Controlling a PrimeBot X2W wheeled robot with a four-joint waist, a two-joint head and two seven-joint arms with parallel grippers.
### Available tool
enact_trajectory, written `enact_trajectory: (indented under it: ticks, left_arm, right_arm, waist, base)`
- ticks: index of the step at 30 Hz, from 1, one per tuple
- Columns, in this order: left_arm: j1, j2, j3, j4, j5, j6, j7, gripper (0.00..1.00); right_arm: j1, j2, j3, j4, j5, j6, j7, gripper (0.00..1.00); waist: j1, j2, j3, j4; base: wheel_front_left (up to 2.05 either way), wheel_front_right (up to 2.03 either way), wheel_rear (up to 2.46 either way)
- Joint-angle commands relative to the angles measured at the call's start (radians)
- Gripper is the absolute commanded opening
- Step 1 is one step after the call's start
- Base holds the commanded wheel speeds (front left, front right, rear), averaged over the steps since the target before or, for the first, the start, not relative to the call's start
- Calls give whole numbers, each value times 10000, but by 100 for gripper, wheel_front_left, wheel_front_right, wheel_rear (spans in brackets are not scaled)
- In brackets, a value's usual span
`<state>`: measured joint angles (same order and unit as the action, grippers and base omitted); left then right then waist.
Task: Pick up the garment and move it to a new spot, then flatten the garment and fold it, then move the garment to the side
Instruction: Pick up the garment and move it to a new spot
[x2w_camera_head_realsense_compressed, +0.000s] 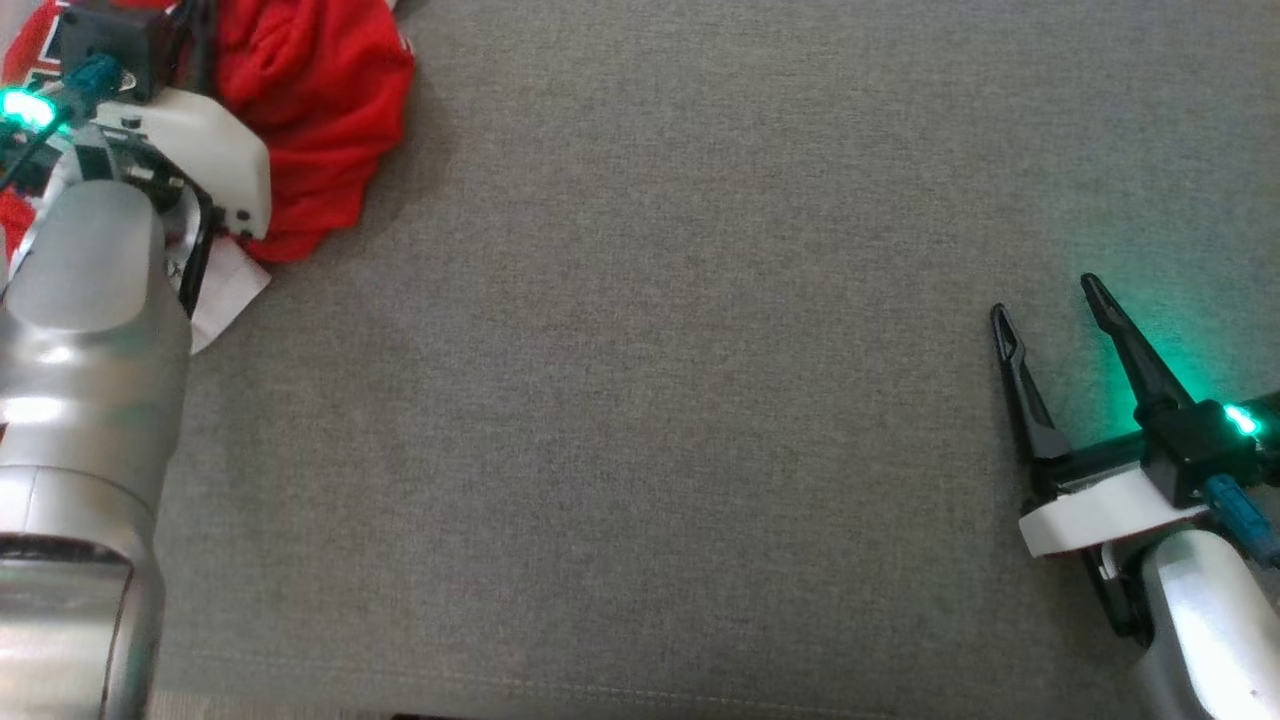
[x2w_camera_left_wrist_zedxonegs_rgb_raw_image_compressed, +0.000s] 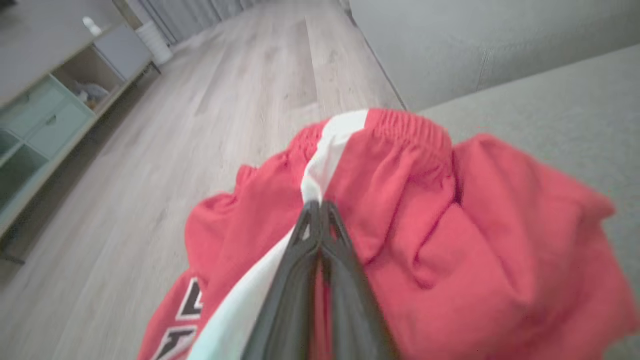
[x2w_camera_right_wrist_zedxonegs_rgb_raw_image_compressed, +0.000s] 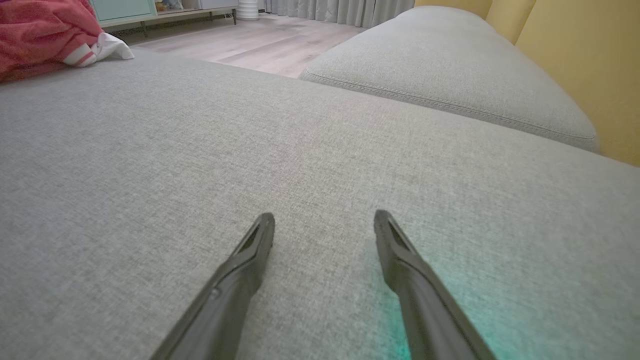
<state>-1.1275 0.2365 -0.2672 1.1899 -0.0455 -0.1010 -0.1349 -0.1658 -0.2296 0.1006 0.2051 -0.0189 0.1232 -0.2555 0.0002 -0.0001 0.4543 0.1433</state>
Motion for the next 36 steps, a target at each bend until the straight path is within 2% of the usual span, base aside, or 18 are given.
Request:
enact_trajectory:
  ticks: [1, 5, 10, 16, 21, 29, 36]
  left_arm:
    - [-603, 553, 82, -286, 53, 127, -263, 0]
    - [-995, 510, -179, -457, 242, 202, -967, 0]
    - [-1582, 402, -654, -1151, 492, 22, -1223, 0]
    - [-2123, 29, -1351, -2317, 559, -220, -1263, 0]
    - [-2276, -284, -1885, -3231, 346, -280, -1266, 0]
    - [-2172, -769, -2299, -3765, -231, -294, -1267, 0]
    - [-775, -834, -2696, -3491, -624, -295, -1268, 0]
  right_arm:
    - [54, -18, 199, -159, -90, 75, -63, 100]
    - [86, 148, 312, -11, -45, 75, -63, 100]
    - [193, 623, 508, 147, 112, 75, -63, 100]
    - [595, 1248, 635, 268, 324, 75, -63, 100]
    - [1100, 1543, 739, 254, 458, 75, -63, 100]
    - [1457, 1755, 873, 15, 620, 75, -63, 100]
    - [1502, 1785, 963, -140, 697, 75, -63, 100]
  waist:
    - [-2, 1, -89, 17]
    - [-2, 1, -665, -40]
    - [-2, 1, -1836, -483]
    - [-2, 1, -3310, -1587]
    - [-2, 1, -4301, -2821]
    - [-2, 1, -4682, -4556]
    - [-2, 1, -4511, -4842]
  base:
    - [0, 0, 0]
    - [0, 0, 0]
    - [0, 0, 0]
    - [0, 0, 0]
    - [0, 0, 0]
    - [0, 0, 0]
    - [0, 0, 0]
